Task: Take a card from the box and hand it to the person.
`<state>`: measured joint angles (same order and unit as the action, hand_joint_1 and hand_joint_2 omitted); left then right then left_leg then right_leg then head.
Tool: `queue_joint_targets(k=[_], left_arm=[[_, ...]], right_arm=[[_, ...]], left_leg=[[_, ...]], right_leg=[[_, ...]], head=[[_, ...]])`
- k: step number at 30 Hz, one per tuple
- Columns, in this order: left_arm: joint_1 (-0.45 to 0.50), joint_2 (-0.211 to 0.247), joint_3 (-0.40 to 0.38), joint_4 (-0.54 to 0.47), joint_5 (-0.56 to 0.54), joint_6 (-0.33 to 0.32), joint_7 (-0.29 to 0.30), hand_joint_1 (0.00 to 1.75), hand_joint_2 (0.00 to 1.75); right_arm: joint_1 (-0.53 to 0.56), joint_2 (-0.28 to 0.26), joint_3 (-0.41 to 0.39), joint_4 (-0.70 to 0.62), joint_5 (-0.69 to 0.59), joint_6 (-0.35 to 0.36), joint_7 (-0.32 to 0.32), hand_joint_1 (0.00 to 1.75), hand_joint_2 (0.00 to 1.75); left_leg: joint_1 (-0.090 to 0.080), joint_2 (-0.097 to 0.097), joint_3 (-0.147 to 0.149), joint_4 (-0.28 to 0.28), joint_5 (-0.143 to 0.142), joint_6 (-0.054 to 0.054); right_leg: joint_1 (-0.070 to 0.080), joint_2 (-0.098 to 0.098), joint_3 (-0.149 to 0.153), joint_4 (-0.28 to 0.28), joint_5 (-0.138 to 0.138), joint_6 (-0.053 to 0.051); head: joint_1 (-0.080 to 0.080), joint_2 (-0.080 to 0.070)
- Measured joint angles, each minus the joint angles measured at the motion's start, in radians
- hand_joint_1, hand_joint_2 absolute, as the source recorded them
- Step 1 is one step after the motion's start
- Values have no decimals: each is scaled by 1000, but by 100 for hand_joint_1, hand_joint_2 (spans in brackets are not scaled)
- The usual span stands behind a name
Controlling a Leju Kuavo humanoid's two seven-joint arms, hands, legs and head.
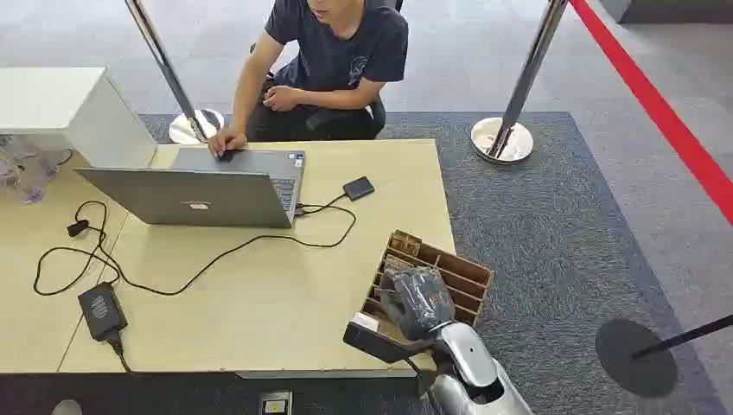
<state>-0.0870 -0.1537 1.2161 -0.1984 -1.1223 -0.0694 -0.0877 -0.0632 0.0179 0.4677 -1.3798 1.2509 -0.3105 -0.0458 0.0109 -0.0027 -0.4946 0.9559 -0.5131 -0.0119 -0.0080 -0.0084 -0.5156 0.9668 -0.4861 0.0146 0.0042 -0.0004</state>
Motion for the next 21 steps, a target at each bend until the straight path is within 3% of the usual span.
queue_joint_targets(k=[21], left_arm=[[-1,0,0,0,-6,-7,-2,0,0]], right_arm=[[34,-43,-10,-122,19,-51,-18,175,175]], left_leg=[[0,0,-1,0,0,0]], right_leg=[[0,0,-1,0,0,0]], head=[[0,0]])
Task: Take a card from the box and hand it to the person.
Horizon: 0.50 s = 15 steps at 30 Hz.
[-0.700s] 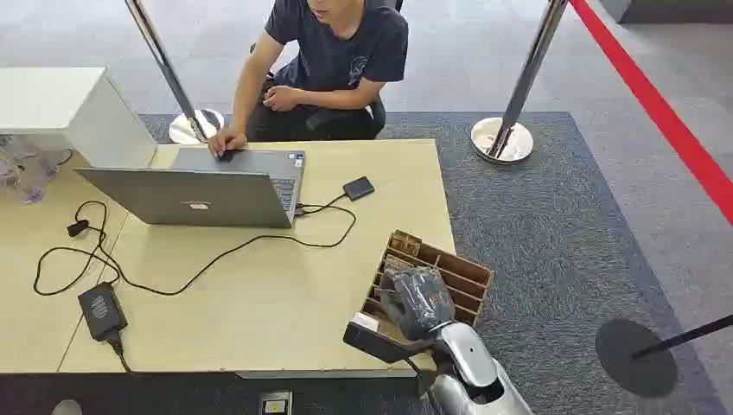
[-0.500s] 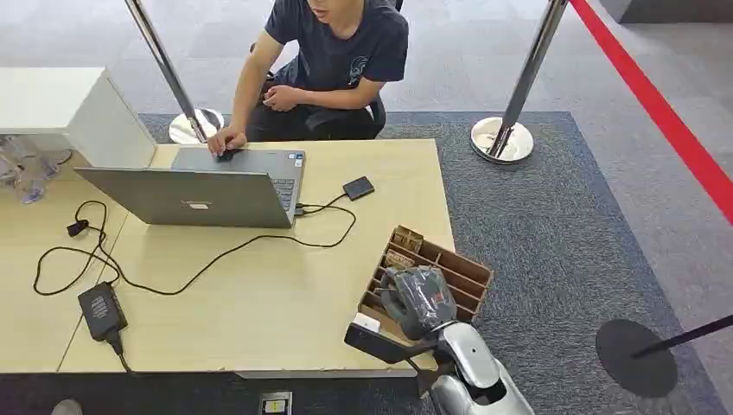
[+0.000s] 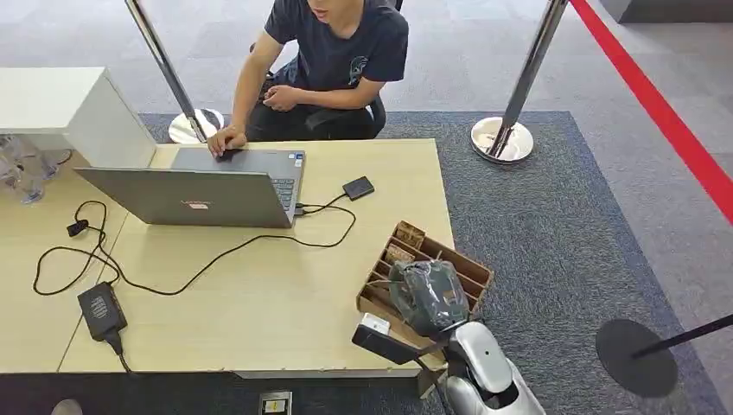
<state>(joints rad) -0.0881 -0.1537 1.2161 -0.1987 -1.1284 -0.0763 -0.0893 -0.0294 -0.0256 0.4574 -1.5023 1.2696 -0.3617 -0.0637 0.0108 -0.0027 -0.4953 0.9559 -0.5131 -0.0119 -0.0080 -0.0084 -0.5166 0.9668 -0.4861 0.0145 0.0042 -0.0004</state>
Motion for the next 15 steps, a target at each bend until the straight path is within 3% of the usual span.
queue_joint_targets(k=[15], left_arm=[[-1,0,0,0,2,0,-3,0,0]], right_arm=[[22,-31,-45,-148,5,-36,0,175,175]], left_leg=[[0,0,0,0,0,0]], right_leg=[[0,0,0,0,0,0]], head=[[0,0]])
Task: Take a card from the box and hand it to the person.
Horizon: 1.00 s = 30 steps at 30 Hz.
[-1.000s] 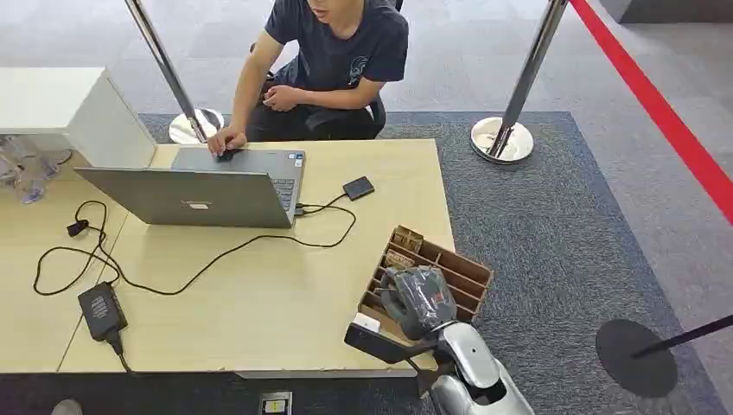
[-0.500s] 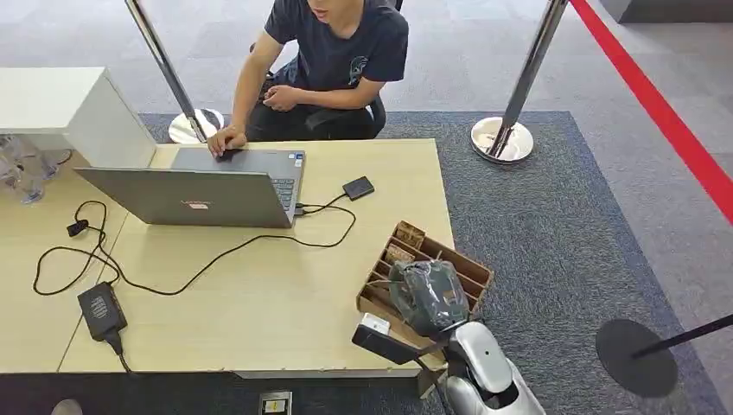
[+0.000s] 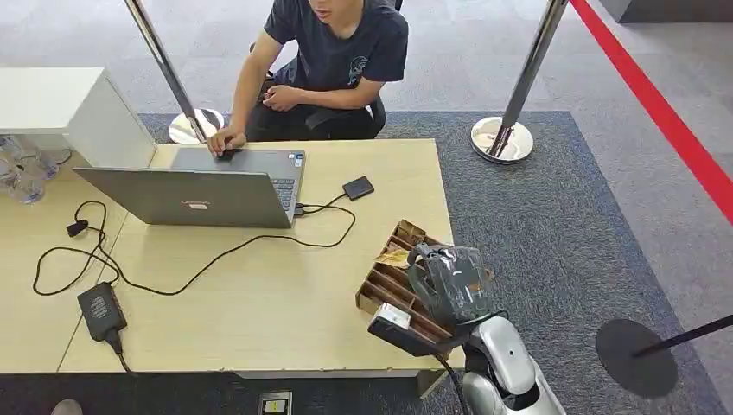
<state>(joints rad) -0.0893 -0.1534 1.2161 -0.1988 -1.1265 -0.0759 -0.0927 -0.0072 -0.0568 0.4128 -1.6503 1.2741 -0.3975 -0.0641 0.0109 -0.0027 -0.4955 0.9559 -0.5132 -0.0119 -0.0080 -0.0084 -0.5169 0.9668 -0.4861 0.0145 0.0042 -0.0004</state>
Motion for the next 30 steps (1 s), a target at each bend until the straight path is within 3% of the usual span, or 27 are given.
queue_joint_targets(k=[16,30], left_arm=[[-1,0,0,0,5,6,0,0,0],[-7,0,0,0,-15,0,3,0,0]], right_arm=[[6,-14,-48,-51,-1,-34,1,175,175],[-171,40,-118,60,-7,-54,-11,175,175]], left_leg=[[0,0,0,0,0,0],[0,0,0,0,0,0]], right_leg=[[0,0,0,0,0,0],[0,0,0,0,0,0]], head=[[0,0],[0,0]])
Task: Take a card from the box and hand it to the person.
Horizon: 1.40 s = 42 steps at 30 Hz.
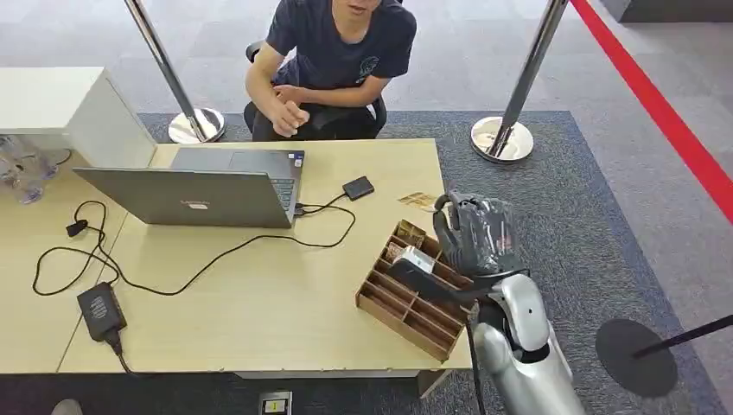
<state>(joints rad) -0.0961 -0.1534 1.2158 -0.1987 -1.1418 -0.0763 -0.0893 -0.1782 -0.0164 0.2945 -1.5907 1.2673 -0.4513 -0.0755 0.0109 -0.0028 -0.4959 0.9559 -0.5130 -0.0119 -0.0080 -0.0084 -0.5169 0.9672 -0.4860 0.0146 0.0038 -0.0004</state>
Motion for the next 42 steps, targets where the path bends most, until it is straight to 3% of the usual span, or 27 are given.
queue_joint_targets(k=[17,28,42], left_arm=[[-11,0,-13,0,-29,0,23,0,0],[-17,0,-27,0,-34,-2,36,0,0],[-15,0,-24,0,5,10,40,0,0]], right_arm=[[-228,57,-83,269,27,13,37,175,175],[-302,90,-88,432,34,4,39,175,175],[-362,144,-88,529,24,5,20,175,175]], left_leg=[[0,0,0,0,0,0],[0,0,-1,0,0,0],[0,-1,-1,0,0,0]], right_leg=[[0,0,0,0,0,0],[0,0,-1,0,0,0],[0,0,-1,0,0,0]], head=[[0,0],[0,0],[0,0]])
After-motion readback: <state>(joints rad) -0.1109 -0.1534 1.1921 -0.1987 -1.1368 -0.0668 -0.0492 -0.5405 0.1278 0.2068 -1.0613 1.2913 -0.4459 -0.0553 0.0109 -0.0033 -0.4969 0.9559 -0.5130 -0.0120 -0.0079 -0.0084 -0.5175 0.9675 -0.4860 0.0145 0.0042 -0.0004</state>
